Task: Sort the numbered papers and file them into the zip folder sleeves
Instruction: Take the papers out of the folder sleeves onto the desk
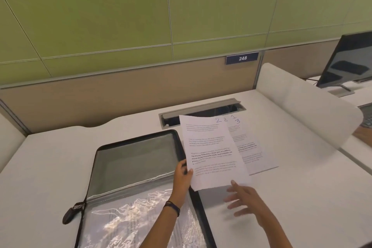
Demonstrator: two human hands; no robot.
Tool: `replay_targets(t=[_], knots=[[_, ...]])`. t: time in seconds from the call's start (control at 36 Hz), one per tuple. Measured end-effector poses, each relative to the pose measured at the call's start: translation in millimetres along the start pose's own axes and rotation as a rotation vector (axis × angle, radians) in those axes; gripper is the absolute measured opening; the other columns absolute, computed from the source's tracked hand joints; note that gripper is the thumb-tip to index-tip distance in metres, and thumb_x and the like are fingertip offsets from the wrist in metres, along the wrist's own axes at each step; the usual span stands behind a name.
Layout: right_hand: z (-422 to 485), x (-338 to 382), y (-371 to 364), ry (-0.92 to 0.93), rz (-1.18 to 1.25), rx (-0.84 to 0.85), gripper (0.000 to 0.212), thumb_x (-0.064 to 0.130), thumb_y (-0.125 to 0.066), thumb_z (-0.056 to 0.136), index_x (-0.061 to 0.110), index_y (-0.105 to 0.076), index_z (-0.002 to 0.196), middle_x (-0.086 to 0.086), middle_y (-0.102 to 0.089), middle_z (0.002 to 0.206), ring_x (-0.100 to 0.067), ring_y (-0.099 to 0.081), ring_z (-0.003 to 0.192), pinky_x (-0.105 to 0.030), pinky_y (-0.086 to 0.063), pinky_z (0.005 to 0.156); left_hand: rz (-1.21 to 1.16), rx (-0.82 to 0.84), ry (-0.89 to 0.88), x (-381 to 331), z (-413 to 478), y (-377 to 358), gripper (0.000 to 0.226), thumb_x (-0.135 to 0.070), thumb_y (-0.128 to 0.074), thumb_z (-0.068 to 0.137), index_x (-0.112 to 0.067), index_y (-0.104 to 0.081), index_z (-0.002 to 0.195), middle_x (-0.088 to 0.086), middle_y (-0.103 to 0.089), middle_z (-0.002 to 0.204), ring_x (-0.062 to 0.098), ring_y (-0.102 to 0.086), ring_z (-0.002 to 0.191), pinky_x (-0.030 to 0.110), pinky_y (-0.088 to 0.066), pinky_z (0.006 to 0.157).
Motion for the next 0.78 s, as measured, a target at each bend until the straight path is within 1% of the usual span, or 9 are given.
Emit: replay_targets(t=[0.08, 0.17, 0.25, 0.31, 0.39, 0.56, 0.64, 0.69, 0.78], knots=[[2, -1, -12, 0.022, 0.176, -0.078, 0.030, 0.039, -0.059, 0.089, 0.011, -0.064, 0.098, -0.008, -0.074, 0.087, -0.026, -0.071, 0.074, -0.033, -0.056, 0.057, -0.001, 0.021, 0.017, 6, -5, -5, 0.033, 0.000, -0.049, 0.095, -0.017, -0.043, 0.123, -0.003, -0.064, 0.109, 0.008, -0.062, 0.097, 0.026, -0.055, 0.080], [5, -2, -14, 0.053, 0.358, -0.216, 0.012, 0.016, -0.064, 0.088, 0.006, -0.059, 0.092, -0.017, -0.068, 0.087, -0.029, -0.070, 0.066, -0.031, -0.055, 0.050, 0.021, 0.051, 0.036, 9, -8, -8, 0.035, -0.003, -0.050, 0.095, -0.020, -0.042, 0.124, 0.003, -0.063, 0.117, 0.017, -0.061, 0.106, 0.035, -0.054, 0.088], [9, -7, -9, 0.032, 0.401, -0.310, 0.011, 0.007, -0.063, 0.088, 0.000, -0.054, 0.090, -0.020, -0.063, 0.084, -0.031, -0.067, 0.065, -0.027, -0.054, 0.044, 0.085, 0.170, 0.045, 8, -14, -11, 0.039, -0.009, -0.052, 0.095, -0.024, -0.038, 0.129, 0.001, -0.055, 0.127, 0.016, -0.057, 0.114, 0.030, -0.051, 0.094], [15, -12, -4, 0.018, 0.407, -0.340, 0.014, 0.006, -0.062, 0.088, -0.004, -0.053, 0.090, -0.021, -0.062, 0.084, -0.033, -0.066, 0.067, -0.026, -0.054, 0.043, 0.228, 0.250, -0.007, 10, -18, -8, 0.045, -0.017, -0.053, 0.096, -0.023, -0.033, 0.136, -0.003, -0.045, 0.139, 0.014, -0.045, 0.127, 0.025, -0.042, 0.102], [22, -18, 5, 0.012, 0.428, -0.365, 0.014, 0.004, -0.062, 0.088, -0.003, -0.052, 0.082, -0.023, -0.061, 0.083, -0.034, -0.064, 0.066, -0.027, -0.054, 0.042, 0.513, 0.243, -0.122, 21, -18, 9, 0.059, -0.027, -0.052, 0.096, -0.022, -0.023, 0.147, -0.007, -0.025, 0.151, 0.012, -0.022, 0.141, 0.030, -0.021, 0.114], [40, -23, 23, -0.009, 0.454, -0.397, 0.018, 0.005, -0.060, 0.089, 0.001, -0.049, 0.075, -0.022, -0.059, 0.083, -0.031, -0.062, 0.064, -0.024, -0.052, 0.039, 0.858, 0.158, -0.397, 32, -23, 52, 0.049, -0.028, -0.045, 0.099, -0.050, -0.015, 0.131, -0.021, -0.009, 0.148, 0.003, 0.000, 0.142, 0.034, 0.003, 0.120], [50, -19, 28, -0.015, 0.454, -0.398, 0.018, 0.005, -0.059, 0.090, -0.001, -0.050, 0.076, -0.020, -0.058, 0.081, -0.030, -0.059, 0.064, -0.022, -0.050, 0.037, 0.920, 0.114, -0.433, 44, -28, 76, 0.040, -0.054, -0.028, 0.095, -0.049, -0.017, 0.133, -0.022, -0.008, 0.151, 0.001, 0.003, 0.143, 0.033, 0.006, 0.119], [57, -17, 30, -0.020, 0.458, -0.397, 0.017, 0.005, -0.058, 0.091, -0.001, -0.050, 0.077, -0.019, -0.057, 0.079, -0.030, -0.058, 0.063, -0.022, -0.050, 0.036, 0.980, 0.097, -0.436, 56, -32, 88, 0.052, -0.070, -0.011, 0.089, -0.050, -0.015, 0.137, -0.020, -0.006, 0.153, 0.002, 0.005, 0.144, 0.033, 0.006, 0.119], [67, -15, 34, -0.032, 0.457, -0.394, 0.015, 0.004, -0.058, 0.091, -0.002, -0.051, 0.080, -0.020, -0.055, 0.081, -0.030, -0.056, 0.062, -0.022, -0.049, 0.035, 1.073, 0.098, -0.439, 66, -35, 93, 0.053, -0.070, -0.001, 0.088, -0.054, -0.007, 0.138, -0.018, -0.005, 0.154, 0.002, 0.008, 0.144, 0.027, 0.010, 0.118]])
Point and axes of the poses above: each hand's wrist, its own z-axis towards the middle knuckle, its own y-axis out of the back of the hand, x = y × z, the point moved 5 cm from there along z, towards the middle knuckle
